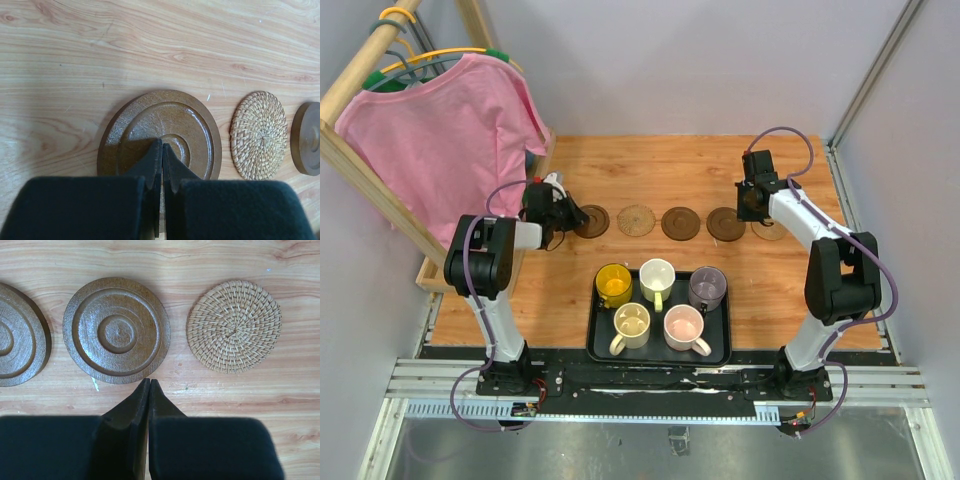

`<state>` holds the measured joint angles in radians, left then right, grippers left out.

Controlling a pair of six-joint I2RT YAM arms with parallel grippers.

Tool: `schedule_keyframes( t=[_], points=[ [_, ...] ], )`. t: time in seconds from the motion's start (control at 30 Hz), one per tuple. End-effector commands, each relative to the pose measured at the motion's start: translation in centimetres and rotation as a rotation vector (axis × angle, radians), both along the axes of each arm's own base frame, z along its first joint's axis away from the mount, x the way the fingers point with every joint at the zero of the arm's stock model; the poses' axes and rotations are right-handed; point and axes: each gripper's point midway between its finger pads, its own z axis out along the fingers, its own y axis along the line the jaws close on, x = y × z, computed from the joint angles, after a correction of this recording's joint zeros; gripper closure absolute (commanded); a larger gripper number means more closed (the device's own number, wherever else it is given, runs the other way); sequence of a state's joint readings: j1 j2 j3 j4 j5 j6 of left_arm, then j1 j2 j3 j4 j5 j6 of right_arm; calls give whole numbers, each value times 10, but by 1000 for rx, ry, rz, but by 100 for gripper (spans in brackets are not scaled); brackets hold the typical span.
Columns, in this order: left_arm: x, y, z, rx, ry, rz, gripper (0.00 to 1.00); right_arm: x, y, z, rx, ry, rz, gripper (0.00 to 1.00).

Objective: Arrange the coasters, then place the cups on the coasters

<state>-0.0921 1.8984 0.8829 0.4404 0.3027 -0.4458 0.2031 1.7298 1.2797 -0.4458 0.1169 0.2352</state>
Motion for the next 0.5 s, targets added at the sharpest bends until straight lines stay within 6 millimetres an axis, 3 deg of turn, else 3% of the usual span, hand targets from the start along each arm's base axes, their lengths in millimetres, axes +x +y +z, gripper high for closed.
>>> schedule_keyframes(
  t=[0.0, 0.47],
  points=[
    [7, 5, -3, 22, 8, 25, 99, -7, 6, 6, -13, -8, 15, 99],
    [12, 4, -1, 21, 6, 13, 99, -6, 6, 6, -15, -9, 17, 99]
  ],
)
